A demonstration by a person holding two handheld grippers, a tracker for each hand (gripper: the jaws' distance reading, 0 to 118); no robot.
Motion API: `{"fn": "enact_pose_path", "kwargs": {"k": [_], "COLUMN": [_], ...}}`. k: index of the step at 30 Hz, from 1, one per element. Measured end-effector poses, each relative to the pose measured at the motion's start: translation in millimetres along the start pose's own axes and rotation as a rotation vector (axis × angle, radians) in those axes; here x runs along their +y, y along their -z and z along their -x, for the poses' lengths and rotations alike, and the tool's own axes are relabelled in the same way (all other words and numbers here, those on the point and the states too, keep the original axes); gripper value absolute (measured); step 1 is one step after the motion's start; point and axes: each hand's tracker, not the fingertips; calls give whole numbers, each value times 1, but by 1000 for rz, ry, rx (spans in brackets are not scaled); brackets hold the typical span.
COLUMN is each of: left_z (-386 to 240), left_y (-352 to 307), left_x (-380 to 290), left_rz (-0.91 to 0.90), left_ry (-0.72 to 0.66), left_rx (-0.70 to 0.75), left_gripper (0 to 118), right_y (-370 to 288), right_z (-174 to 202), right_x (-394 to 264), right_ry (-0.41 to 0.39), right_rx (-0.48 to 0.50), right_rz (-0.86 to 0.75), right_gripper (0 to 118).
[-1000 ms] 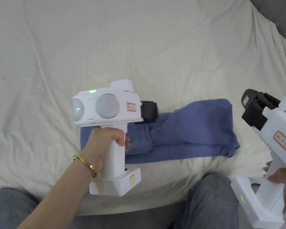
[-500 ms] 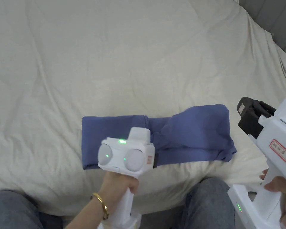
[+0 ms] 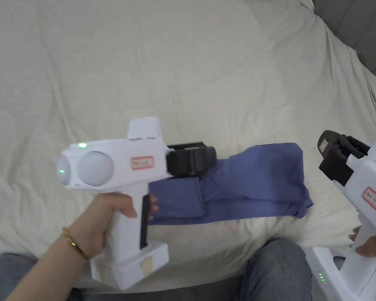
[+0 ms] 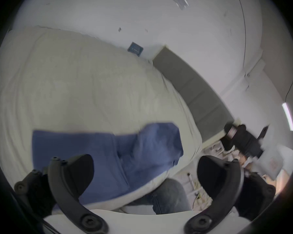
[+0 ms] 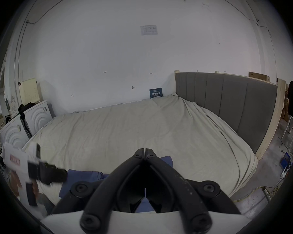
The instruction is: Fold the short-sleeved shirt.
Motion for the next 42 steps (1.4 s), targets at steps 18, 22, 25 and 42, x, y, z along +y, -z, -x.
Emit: {"fn": "enact_pose_path", "kwargs": {"k": [18, 22, 25, 42], "left_z": [186, 184, 176, 135], "left_y": [-33, -12, 2, 1], "left_x": [-40, -42, -38, 10], "left_rz": [96, 128, 133, 263], "left_ry": [-515, -598, -561, -443], "left_rx": [-124, -237, -242, 200], "left_gripper": [118, 118, 118, 11], "right_y": [34, 34, 34, 31], "right_z": [30, 34, 35, 32], "right_x": [-9, -9, -9, -15], "right_ry": [-40, -48, -53, -39], "right_rx": [37, 39, 34, 23], "right_rz": [96, 101, 103, 122], "right_gripper": [1, 1, 1, 1]}}
